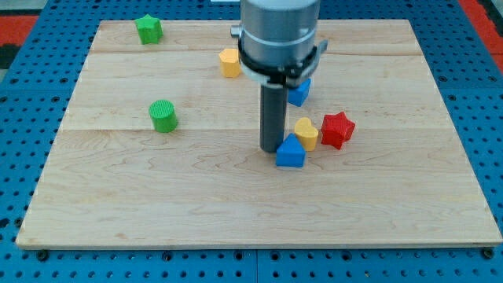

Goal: Push the yellow heart towards top right

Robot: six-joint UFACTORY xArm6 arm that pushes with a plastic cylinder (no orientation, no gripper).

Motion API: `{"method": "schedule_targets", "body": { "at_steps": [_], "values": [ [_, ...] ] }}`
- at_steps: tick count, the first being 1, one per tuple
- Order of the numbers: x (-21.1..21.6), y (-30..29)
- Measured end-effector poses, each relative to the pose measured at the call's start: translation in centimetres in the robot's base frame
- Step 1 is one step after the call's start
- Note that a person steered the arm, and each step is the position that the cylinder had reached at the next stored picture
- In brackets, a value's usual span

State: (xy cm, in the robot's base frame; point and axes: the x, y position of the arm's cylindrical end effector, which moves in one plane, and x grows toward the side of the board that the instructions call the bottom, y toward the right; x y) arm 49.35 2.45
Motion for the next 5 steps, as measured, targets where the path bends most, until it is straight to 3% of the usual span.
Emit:
{"method": "schedule_targets", "body": {
  "at_steps": [1,3,4,5],
  "values": [
    [1.0,4.9],
    [-1.3,0.9],
    [-3.5,5.0],
    [-6.1,5.4]
  ]
}}
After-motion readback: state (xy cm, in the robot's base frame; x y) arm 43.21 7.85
